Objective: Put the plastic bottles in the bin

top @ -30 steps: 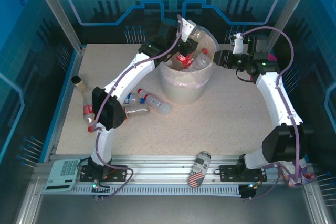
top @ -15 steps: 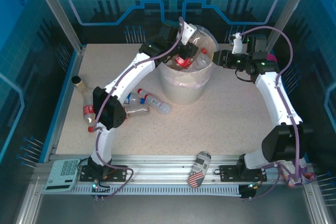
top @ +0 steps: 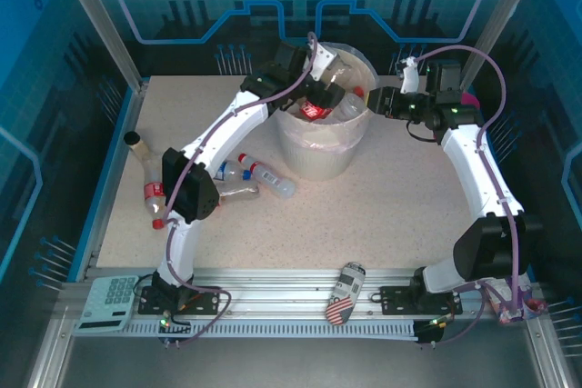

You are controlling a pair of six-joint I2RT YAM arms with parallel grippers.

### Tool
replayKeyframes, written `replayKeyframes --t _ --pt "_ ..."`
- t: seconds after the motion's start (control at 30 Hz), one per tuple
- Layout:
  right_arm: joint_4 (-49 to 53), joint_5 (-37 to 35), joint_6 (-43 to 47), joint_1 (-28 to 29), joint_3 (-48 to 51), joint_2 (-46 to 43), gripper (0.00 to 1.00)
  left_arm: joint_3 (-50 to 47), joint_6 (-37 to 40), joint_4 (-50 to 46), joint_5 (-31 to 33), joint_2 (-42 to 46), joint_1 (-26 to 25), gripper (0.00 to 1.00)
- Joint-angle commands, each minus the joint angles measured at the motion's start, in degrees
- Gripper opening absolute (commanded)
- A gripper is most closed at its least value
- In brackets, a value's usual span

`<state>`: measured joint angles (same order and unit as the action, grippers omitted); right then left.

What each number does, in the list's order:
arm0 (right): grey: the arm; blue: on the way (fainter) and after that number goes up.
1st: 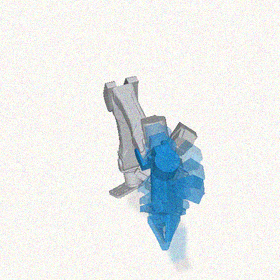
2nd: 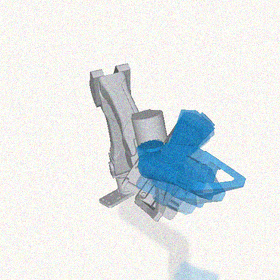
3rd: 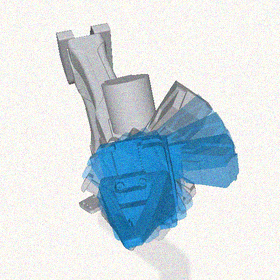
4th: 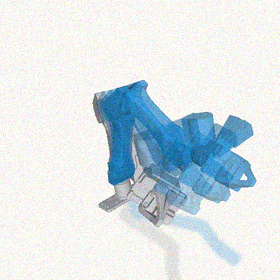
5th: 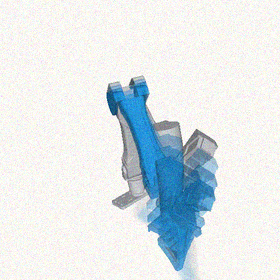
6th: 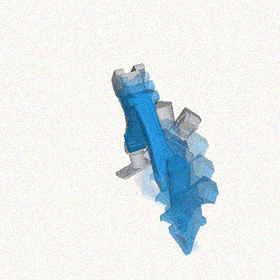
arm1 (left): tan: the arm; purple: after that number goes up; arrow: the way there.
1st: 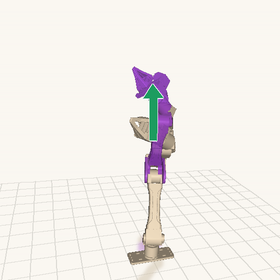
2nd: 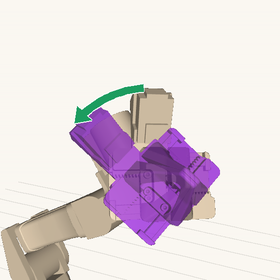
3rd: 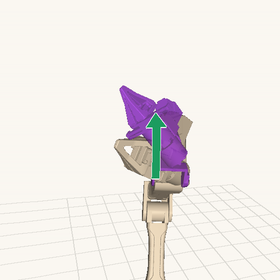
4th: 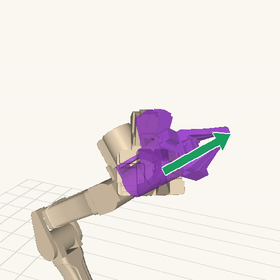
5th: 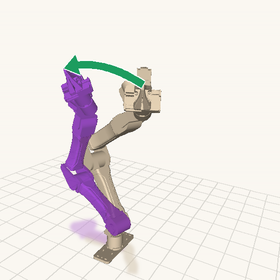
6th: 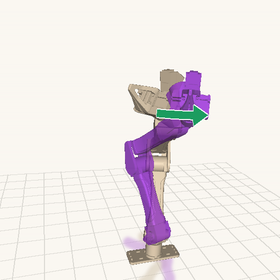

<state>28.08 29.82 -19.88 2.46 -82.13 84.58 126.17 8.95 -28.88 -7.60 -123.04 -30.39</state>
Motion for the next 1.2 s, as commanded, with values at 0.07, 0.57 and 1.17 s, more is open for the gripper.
replayKeyframes --t 0.07,0.57,1.17 --pt "2.77 -0.91 0.72 1.09 -0.94 1.02 0.40 2.41 -1.46 -0.09 -4.47 4.54 -0.80 0.94" --pt "2.77 -1.00 0.80 1.33 -1.41 1.21 0.39 -1.68 -2.76 -0.74 -0.63 17.72 -0.48 0.99" --pt "3.03 -1.35 2.85 1.50 -1.46 0.08 0.39 -46.87 -15.60 -18.79 16.49 50.95 20.26 0.98"
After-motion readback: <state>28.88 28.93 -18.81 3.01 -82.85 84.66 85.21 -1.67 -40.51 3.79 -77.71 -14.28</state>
